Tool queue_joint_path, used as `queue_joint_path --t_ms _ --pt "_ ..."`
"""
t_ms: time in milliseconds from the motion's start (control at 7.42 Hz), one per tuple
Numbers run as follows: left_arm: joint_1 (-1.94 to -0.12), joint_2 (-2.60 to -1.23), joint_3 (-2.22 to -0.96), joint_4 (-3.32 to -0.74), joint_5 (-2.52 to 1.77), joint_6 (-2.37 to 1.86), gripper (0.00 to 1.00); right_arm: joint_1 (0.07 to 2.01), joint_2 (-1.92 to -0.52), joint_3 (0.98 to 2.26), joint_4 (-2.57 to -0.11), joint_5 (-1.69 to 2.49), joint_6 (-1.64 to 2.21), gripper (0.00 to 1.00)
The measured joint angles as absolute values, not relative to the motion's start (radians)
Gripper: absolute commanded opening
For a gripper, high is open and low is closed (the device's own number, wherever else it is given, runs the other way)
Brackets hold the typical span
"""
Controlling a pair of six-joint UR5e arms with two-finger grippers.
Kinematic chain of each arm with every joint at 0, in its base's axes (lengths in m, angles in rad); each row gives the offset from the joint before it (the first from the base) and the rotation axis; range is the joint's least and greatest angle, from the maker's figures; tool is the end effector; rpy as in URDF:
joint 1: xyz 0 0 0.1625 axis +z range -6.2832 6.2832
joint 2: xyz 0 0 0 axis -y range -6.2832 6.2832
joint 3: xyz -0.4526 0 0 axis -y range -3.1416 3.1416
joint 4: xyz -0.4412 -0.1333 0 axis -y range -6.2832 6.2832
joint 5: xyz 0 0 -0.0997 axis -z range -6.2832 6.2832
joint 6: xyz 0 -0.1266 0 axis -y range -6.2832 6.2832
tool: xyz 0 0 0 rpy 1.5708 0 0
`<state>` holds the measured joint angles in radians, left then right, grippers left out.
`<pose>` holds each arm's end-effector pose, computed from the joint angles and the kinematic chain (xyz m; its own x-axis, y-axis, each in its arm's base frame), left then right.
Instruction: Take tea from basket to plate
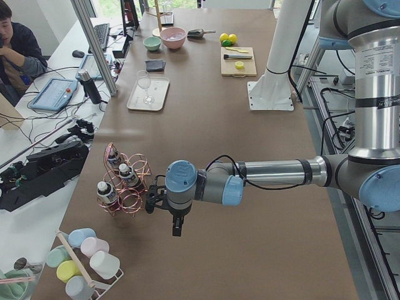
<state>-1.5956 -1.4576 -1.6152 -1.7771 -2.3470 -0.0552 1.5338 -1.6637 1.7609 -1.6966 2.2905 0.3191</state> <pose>-0.0570 -0.4989 0.7184 0.7133 0.0236 -0.7005 0.0640 0.9931 0.0986 0.0315 -0.4956 0.6683 0.7258 0.3048 0.6167 -0.2009 0.9513 -0.2339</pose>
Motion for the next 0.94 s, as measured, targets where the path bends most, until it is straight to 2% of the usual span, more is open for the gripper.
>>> queue_joint_path --t_ms 943 --pt "-1.592 -1.445 -1.615 -1.781 -2.347 -0.055 0.98 1.534 -1.660 1.758 -1.697 2.292 0.319 1.00"
